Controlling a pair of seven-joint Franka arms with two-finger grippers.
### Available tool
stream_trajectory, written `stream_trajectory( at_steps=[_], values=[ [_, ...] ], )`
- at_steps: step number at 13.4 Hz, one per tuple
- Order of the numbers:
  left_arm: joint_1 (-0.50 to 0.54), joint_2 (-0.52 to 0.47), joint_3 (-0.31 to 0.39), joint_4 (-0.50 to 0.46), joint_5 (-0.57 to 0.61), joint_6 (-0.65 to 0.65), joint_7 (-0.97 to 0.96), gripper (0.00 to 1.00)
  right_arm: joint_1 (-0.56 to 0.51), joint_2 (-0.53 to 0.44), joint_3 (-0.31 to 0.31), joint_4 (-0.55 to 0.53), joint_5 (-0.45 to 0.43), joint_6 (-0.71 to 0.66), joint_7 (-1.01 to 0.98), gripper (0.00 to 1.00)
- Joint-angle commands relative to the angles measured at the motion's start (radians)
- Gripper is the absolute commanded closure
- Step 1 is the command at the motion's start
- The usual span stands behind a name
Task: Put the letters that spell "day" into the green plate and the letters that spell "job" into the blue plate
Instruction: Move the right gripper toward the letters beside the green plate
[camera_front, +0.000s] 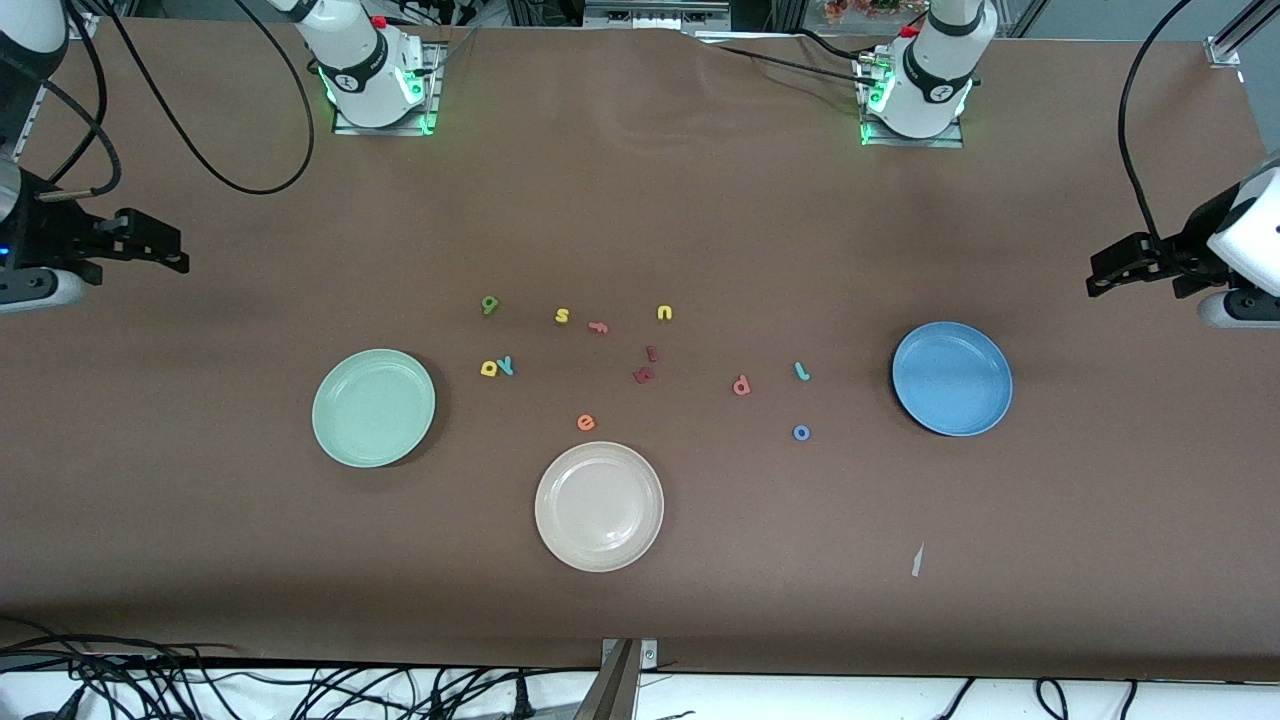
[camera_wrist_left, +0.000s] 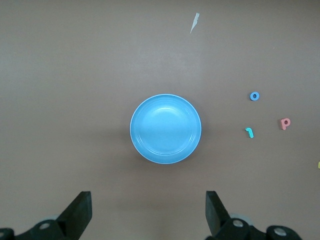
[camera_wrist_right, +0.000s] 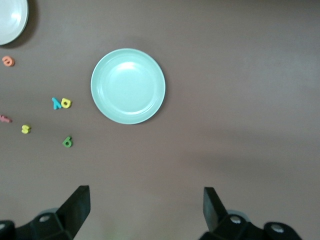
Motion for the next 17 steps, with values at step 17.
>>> stream_trajectory(
  at_steps=[17],
  values=[
    [0.001,0.005,-0.007,0.014,0.025,-0.010,0.001,0.00,0.015,0.006,0.008,-0.047,0.040,0.058,0.007,0.00]
  ],
)
